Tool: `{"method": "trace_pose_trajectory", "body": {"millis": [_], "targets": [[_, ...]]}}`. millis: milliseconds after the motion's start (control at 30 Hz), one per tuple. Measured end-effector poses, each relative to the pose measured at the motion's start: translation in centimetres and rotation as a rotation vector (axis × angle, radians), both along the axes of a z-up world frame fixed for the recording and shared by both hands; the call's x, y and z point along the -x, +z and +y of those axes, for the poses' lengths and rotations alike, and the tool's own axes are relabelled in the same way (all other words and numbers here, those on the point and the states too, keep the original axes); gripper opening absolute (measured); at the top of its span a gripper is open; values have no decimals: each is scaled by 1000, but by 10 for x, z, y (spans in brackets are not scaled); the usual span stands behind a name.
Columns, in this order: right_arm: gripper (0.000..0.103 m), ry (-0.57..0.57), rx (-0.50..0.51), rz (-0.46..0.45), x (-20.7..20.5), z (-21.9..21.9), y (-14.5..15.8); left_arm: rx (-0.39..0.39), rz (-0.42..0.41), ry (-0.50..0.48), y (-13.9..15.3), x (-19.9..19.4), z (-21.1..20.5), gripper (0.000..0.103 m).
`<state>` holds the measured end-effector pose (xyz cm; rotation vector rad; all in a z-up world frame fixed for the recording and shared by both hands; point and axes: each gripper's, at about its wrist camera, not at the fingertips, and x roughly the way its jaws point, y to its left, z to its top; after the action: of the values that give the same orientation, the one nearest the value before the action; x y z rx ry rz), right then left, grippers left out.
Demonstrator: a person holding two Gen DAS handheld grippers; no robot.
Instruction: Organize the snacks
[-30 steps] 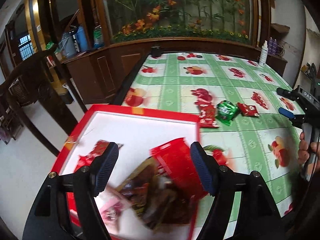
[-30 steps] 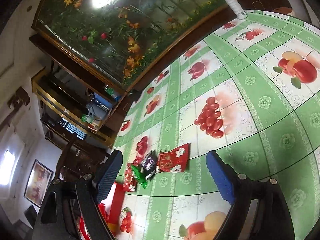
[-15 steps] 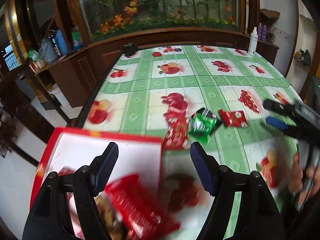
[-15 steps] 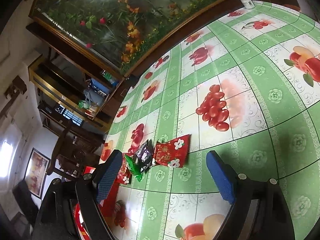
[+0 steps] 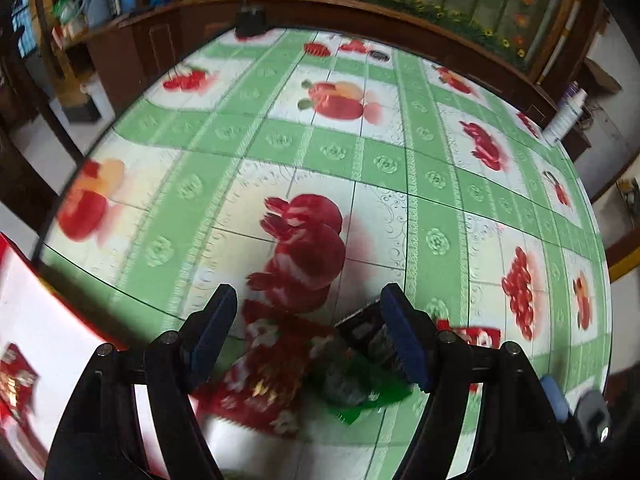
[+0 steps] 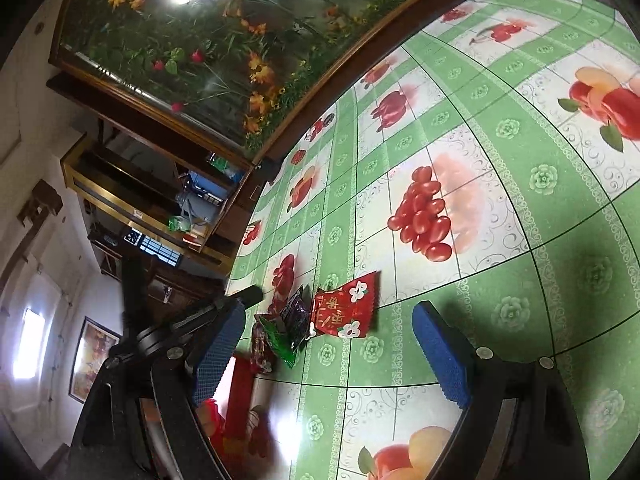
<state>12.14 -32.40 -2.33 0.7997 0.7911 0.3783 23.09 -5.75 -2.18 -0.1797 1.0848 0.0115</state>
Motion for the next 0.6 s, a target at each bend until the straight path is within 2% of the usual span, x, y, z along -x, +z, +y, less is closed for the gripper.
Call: {"method": "trace_pose_trajectory", "body": {"millis": [100,200,333,533,567,600], "targets": [[88,-3,4,-2,0,-1,1,75,42,42,-15,-3,0,74],[88,-1,-8,-3,-1,-2,1,36,23,37,-17,4,-9,76],[88,-6,-9,1,0,-3,0,38,8,12,-19,21,-23,81],[88,-30,11,8,1,-6,0,22,-1,-113,-20,73,-62,83],[88,-34,6,9,2,-8,0,36,0,-140,-19,85,-69,83],[88,-39,-1,10,2,-10,0,83,2,-181,-17,103,-73,83]]}}
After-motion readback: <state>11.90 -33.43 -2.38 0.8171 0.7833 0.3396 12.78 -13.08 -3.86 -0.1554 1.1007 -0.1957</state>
